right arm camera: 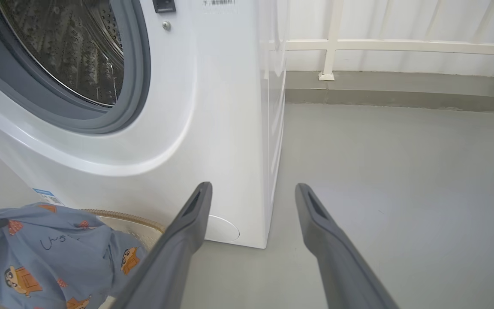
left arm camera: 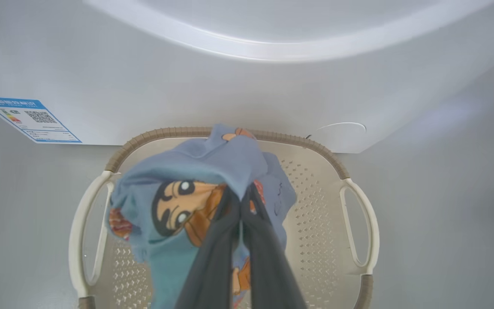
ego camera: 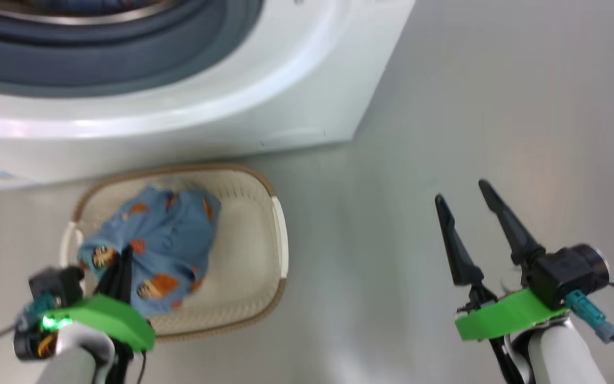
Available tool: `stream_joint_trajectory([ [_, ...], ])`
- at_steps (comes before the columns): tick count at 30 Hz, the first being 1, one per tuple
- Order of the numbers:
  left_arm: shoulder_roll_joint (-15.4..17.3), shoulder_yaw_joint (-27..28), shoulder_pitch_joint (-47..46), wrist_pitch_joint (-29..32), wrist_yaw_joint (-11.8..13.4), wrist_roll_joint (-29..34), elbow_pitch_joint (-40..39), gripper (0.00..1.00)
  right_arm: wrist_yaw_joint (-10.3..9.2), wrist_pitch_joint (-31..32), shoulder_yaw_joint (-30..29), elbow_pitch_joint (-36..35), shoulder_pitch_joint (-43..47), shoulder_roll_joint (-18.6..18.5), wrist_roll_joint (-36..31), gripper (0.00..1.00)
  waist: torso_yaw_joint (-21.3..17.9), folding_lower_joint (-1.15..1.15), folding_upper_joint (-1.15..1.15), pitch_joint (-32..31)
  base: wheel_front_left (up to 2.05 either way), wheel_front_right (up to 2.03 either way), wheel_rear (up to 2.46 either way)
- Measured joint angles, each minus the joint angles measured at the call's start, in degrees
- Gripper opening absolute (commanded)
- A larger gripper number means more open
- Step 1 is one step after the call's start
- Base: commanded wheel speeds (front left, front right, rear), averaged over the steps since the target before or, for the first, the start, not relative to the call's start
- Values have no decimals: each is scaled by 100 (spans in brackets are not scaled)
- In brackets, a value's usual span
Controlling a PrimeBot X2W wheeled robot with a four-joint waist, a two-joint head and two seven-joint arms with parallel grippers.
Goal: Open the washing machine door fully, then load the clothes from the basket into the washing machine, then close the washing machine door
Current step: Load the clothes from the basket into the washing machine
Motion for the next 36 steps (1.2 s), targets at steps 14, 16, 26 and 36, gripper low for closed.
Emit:
stream_joint_trajectory([
  [14, -412, 820, 1804, 1, 138, 626, -1553, 0, 0, 0, -100, 291, 784, -156, 276, 100, 283, 0, 0, -1635, 0, 0, 0],
  [16, -449, 890, 1997, 1, 163, 679, -1772, 0, 0, 0, -100, 314, 850, -198, 324, 100, 315, 0, 0, -1817, 0, 0, 0],
  [26, -530, 1085, 2781, 1, 344, 985, -2647, 0, 0, 0, -86, 464, 1149, -325, 493, 100, 415, 0, 0, -2613, 0, 0, 0],
  [36, -539, 1014, 3031, 114, 601, 1179, -3152, 0, 0, 0, 34, 738, 1150, -460, 641, 100, 407, 0, 0, -3142, 0, 0, 0],
])
